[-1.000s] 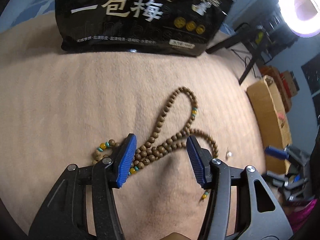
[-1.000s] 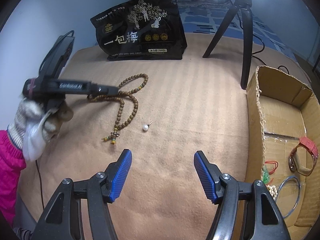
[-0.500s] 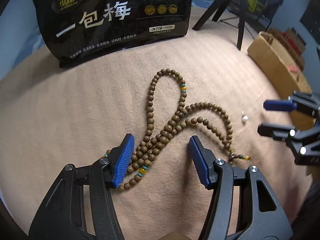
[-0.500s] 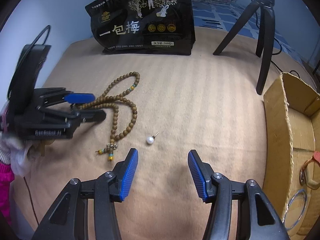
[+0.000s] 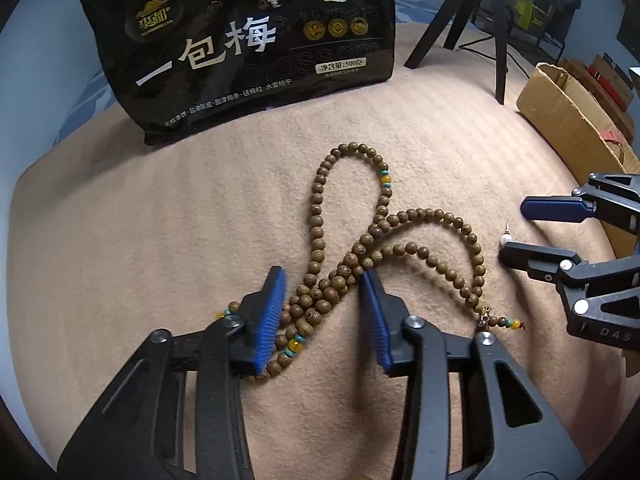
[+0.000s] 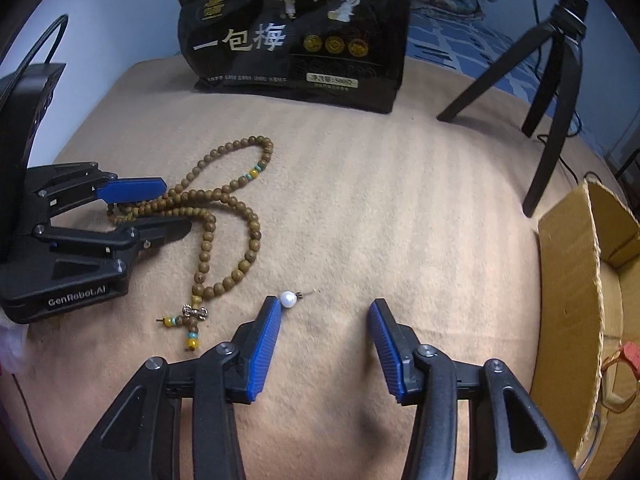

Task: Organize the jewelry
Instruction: 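Close the left tool on the bead necklace while the right tool grasps the pearl earring, then lift the bead necklace and pearl earring and carry both over the box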

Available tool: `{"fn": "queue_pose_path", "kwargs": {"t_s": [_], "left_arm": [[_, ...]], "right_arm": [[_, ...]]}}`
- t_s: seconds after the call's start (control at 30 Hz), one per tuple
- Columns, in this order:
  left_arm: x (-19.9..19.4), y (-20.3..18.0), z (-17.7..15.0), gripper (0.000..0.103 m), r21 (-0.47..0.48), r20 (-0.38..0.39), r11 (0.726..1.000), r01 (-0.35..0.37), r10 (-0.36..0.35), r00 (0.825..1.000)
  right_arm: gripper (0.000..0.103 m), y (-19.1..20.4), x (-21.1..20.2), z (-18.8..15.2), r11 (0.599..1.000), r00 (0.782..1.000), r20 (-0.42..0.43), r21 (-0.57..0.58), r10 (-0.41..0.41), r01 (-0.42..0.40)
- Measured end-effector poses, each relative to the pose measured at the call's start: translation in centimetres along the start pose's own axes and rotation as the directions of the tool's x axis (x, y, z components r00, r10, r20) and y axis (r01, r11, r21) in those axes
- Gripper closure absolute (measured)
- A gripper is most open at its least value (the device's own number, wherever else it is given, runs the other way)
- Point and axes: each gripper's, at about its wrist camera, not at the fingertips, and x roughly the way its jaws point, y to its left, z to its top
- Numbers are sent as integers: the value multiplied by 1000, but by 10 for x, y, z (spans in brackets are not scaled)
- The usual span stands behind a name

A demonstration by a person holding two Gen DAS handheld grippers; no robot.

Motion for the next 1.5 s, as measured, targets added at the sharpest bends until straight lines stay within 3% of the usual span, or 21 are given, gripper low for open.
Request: {"fn": "queue_pose_path", "kwargs": {"t_s": [0.17,0.43,1.07,1.5], "left_arm": [[-2,0,-1,83,6,5,1000,-5,5,1000],[-3,3,-1,91,-22,18,1000,3,-3,1000],[-43,19,-14,92,-190,88,978,81,-65,994],[-101,-5,-2,92,-188,173,976,108,-76,982]], "right_arm": [[59,4,3,3,1000,1000,12,-16,5,-5],[87,9,4,2,999,999,20,-37,32,-32],[88,0,-31,-8,999,997,71,-25,39,-38],[88,-5,-97,-18,999,988,150,-23,25,-22]]}}
